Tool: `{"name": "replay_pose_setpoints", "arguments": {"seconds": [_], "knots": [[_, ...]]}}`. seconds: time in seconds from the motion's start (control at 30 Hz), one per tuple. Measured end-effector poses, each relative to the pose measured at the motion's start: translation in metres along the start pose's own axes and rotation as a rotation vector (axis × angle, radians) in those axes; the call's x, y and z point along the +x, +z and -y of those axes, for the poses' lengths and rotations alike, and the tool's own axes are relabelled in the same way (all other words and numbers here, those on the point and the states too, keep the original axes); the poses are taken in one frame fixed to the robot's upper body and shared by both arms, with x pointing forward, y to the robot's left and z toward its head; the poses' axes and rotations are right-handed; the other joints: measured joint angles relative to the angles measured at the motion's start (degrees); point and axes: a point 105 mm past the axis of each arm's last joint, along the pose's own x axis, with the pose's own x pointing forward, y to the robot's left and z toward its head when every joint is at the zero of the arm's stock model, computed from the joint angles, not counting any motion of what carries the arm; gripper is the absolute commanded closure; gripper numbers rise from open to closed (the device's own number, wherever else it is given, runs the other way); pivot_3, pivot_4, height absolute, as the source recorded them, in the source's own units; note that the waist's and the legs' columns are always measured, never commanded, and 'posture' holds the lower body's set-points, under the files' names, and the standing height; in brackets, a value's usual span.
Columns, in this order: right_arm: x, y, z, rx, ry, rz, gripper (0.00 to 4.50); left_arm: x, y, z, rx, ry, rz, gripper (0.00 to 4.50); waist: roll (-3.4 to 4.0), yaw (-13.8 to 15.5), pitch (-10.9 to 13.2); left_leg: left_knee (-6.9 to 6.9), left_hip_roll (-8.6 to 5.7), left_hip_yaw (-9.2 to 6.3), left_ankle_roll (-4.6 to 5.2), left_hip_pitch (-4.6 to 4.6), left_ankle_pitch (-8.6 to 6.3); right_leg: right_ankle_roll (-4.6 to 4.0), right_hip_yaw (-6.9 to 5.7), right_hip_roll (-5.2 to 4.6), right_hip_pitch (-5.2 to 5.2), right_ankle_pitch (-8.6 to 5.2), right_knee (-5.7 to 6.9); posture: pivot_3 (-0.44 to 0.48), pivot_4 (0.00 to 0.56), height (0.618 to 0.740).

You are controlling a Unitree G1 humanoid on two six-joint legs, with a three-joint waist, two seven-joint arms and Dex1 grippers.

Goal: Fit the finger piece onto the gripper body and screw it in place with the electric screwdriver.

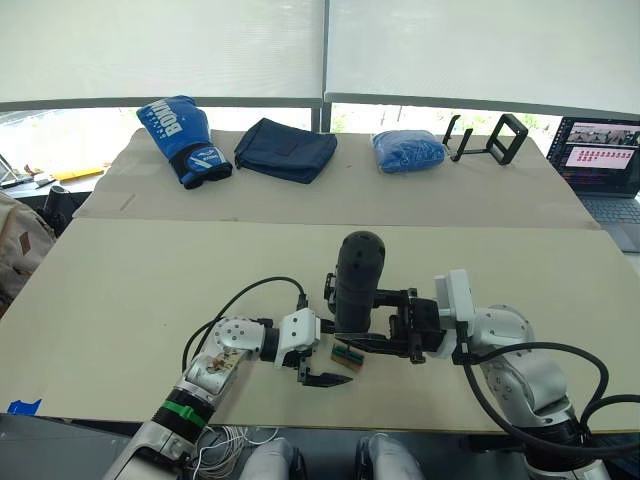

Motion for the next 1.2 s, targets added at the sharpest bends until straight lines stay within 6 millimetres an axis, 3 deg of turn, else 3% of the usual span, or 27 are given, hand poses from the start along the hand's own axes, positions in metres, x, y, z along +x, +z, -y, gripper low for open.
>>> {"name": "replay_pose_setpoints", "arguments": {"seconds": [0.8,1.2], "knots": [[-0.002,-0.004,0.004,-0.030,-0.024,-0.014,2.56,0.000,0.000,0.000,0.000,0.001,0.000,0.07,0.00,0.0,0.0,0.00,0.00,0.00,0.00,0.00,0.00,0.00,0.00,-0.01,0.00,0.00,0.00,0.000,0.150,0.740],[-0.004,0.028,0.013,0.024,-0.069,0.092,2.56,0.000,0.000,0.001,-0.001,0.003,0.001,0.07,0.00,0.0,0.0,-0.02,0.00,-0.02,0.01,-0.01,-0.01,-0.01,-0.01,-0.22,-0.01,0.00,-0.03,0.000,0.150,0.740]]}}
